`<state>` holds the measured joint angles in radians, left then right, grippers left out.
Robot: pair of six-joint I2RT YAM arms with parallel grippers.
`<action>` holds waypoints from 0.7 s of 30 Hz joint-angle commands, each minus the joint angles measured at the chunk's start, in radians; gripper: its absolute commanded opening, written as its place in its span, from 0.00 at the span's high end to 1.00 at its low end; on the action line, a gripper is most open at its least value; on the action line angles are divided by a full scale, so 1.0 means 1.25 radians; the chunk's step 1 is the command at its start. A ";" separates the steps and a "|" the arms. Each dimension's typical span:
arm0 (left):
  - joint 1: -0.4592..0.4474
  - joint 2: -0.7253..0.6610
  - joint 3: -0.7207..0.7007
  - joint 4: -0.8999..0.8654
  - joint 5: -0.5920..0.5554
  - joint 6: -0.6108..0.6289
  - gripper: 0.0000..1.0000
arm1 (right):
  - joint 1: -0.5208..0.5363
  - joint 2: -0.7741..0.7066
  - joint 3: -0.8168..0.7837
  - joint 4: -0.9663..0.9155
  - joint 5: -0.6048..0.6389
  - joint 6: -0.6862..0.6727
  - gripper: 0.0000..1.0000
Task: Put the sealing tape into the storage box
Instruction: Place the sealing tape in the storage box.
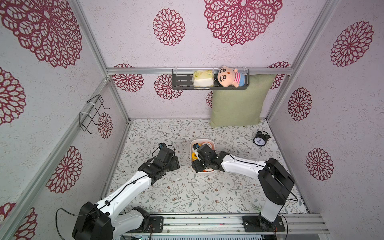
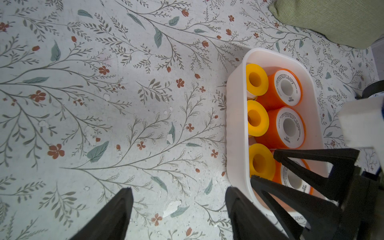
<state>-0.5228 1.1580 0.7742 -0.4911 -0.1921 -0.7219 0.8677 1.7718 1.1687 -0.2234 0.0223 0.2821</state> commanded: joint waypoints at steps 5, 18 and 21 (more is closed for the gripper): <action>0.005 0.003 0.019 0.005 -0.005 0.013 0.23 | 0.004 -0.018 0.023 -0.004 0.024 -0.009 0.28; 0.008 -0.022 0.023 -0.007 -0.100 0.029 0.22 | -0.021 -0.237 -0.149 0.208 0.104 0.023 0.26; 0.009 -0.025 0.022 0.003 -0.174 0.044 0.22 | -0.037 -0.287 -0.199 0.241 0.169 0.038 0.25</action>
<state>-0.5209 1.1481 0.7757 -0.4934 -0.2993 -0.6987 0.8444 1.4761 0.9581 -0.0036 0.1219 0.2970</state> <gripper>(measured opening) 0.776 0.748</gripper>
